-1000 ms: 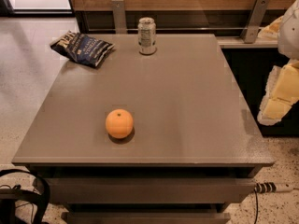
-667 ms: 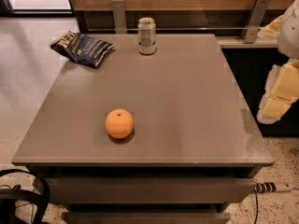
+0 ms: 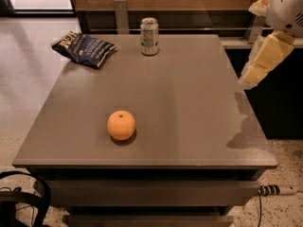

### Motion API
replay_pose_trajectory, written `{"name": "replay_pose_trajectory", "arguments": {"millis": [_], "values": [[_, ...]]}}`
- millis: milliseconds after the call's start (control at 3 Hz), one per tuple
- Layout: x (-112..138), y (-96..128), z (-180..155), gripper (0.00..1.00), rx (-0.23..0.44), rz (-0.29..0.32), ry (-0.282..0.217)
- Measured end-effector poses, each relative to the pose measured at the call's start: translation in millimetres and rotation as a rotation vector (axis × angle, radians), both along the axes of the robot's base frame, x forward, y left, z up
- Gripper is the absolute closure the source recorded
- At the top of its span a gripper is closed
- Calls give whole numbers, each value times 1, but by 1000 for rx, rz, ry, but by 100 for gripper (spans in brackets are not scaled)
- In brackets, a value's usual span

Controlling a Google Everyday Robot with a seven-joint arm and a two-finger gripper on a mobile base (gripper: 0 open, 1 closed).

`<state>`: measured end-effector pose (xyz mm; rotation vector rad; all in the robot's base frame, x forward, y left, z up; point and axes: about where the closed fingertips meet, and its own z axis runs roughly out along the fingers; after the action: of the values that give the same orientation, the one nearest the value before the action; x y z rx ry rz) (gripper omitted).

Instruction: Move 7up can near orange

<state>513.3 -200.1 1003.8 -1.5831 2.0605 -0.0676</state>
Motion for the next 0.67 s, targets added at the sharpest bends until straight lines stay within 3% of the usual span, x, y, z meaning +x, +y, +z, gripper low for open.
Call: {"name": "replay_pose_trajectory", "arguments": {"millis": [333, 667], "values": [[46, 15, -7, 0, 184, -28, -67], [103, 32, -19, 0, 443, -34, -171]]}}
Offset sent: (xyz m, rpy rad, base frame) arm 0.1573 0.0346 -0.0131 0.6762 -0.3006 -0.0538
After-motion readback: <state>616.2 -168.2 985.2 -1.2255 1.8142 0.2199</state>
